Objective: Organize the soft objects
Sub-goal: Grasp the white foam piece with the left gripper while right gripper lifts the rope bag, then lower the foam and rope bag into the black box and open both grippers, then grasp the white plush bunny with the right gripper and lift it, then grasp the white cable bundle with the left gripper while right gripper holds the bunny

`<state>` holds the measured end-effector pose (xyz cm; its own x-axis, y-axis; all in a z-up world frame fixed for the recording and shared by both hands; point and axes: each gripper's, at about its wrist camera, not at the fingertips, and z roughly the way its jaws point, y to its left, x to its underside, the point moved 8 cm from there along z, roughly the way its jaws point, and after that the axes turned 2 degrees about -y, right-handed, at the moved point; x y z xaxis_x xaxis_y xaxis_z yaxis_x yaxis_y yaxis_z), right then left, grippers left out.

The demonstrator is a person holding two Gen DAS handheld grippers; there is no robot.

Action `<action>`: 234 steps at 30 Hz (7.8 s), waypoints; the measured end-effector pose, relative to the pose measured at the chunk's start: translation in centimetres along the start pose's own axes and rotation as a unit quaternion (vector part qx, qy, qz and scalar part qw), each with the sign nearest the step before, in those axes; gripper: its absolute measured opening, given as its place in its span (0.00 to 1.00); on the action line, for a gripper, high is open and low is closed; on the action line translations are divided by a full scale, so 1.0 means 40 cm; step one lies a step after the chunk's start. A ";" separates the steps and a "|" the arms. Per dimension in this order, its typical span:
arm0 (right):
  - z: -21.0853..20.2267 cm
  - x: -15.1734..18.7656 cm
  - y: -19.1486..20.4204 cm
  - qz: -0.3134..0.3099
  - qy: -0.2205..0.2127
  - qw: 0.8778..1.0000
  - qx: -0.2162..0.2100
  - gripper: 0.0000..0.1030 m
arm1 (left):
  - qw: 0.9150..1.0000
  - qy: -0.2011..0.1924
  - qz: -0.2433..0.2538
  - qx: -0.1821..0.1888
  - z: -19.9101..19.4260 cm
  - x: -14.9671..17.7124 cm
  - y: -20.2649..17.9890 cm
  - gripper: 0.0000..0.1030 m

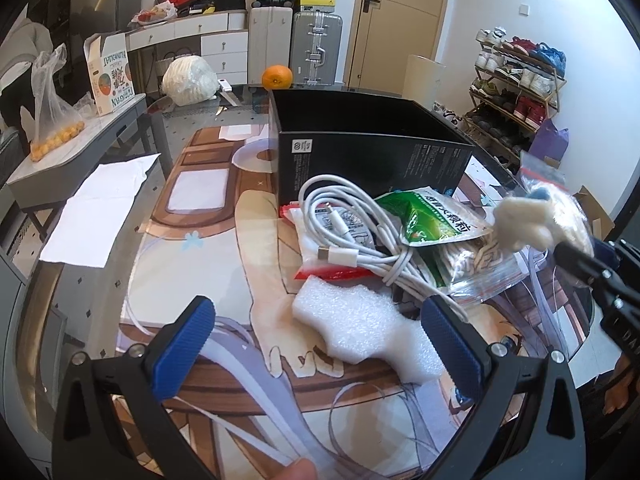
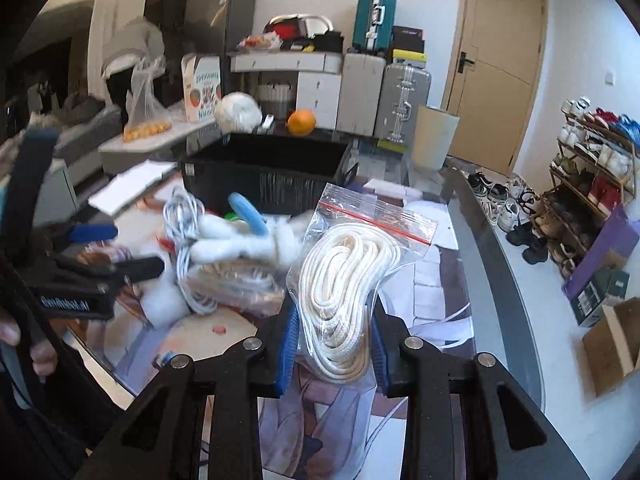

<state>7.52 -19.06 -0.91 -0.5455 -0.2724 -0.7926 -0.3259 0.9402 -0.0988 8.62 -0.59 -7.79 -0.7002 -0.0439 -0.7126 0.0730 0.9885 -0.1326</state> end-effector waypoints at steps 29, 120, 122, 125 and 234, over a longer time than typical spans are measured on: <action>-0.074 -0.085 0.041 -0.005 -0.070 0.997 -0.015 0.31 | 0.998 0.056 -0.042 -0.002 0.025 0.027 0.029 1.00; 0.351 -0.324 0.074 -0.081 0.015 0.992 -0.100 0.47 | 0.995 -0.046 0.065 0.056 0.187 -0.380 -0.034 0.40; 0.353 -0.320 0.069 -0.082 0.019 0.991 -0.099 0.54 | 0.995 -0.042 0.064 0.061 0.190 -0.376 -0.037 0.40; 0.332 -0.326 0.054 -0.081 0.004 0.992 -0.095 0.57 | 0.995 -0.041 0.071 0.062 0.187 -0.371 -0.042 0.48; 0.149 -0.100 -0.049 0.002 0.024 0.996 -0.089 0.29 | 0.997 0.014 0.042 0.063 0.032 -0.104 0.007 1.00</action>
<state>14.93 -18.60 -1.12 -0.5816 -0.2819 -0.7630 -0.4535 0.8911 0.0164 12.46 -0.32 -5.75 -0.7076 0.0443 -0.7052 0.2203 0.9621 -0.1606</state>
